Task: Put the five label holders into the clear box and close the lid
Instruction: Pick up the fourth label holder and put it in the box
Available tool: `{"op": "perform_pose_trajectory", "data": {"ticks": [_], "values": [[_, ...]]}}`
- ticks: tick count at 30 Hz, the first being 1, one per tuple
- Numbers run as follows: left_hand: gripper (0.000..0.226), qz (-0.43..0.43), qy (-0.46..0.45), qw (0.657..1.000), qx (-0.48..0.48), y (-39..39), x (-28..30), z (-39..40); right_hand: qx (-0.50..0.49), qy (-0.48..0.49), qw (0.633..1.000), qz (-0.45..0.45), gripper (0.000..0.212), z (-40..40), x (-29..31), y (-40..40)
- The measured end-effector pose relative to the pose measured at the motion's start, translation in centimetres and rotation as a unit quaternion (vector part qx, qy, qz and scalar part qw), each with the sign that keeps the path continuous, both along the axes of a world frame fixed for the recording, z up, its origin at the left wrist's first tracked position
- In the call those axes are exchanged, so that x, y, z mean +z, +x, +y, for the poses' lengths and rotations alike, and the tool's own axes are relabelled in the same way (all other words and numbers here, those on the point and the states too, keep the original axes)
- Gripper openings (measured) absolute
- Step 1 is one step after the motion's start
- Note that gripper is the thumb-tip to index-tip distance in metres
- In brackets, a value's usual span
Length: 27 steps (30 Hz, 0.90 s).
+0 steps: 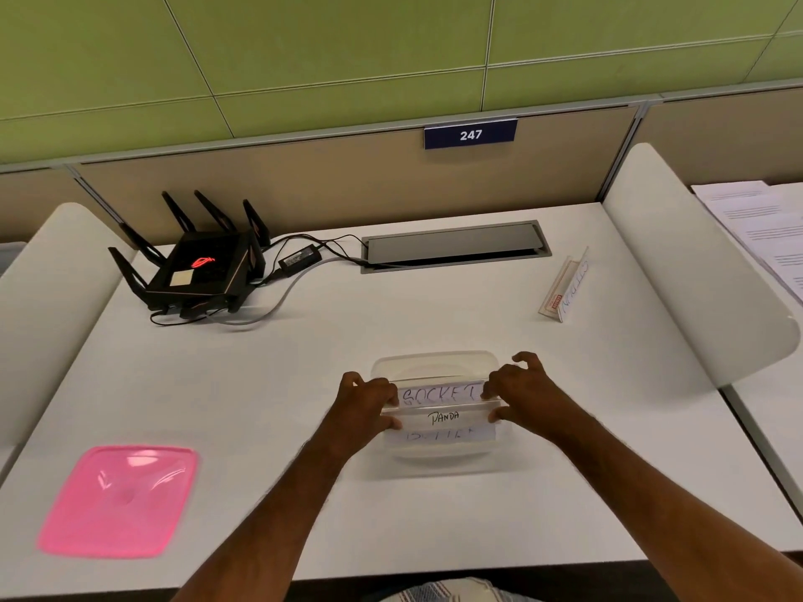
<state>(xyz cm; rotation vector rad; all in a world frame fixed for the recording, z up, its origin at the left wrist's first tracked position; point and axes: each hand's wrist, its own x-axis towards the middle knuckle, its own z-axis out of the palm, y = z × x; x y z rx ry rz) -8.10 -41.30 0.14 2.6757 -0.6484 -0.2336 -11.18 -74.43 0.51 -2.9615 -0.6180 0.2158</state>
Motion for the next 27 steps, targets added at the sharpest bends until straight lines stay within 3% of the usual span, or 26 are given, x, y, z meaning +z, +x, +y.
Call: {"op": "perform_pose_trajectory", "data": {"ticks": [6,14,22,25,27], "values": [[0.022,-0.016,0.059,0.998,-0.029,0.3,-0.3,-0.8,0.012,-0.053,0.999,0.005,0.030,0.9,-0.3,-0.3],[0.020,-0.030,0.213,0.973,-0.089,0.2,-0.7,-1.2,0.021,-0.098,0.995,-0.012,0.016,2.0,-0.8,-0.9],[0.018,0.011,0.278,0.956,-0.095,0.3,-0.6,-1.9,-0.008,-0.117,0.993,0.010,0.019,2.3,-2.1,-0.9],[0.039,0.038,0.240,0.968,-0.057,0.2,-1.4,-2.3,-0.014,-0.109,0.994,0.010,0.017,2.6,-2.3,-1.1],[0.032,0.025,0.258,0.962,-0.085,0.2,-1.9,-2.1,-0.016,-0.108,0.994,0.012,0.017,2.6,-2.4,-1.2]]}}
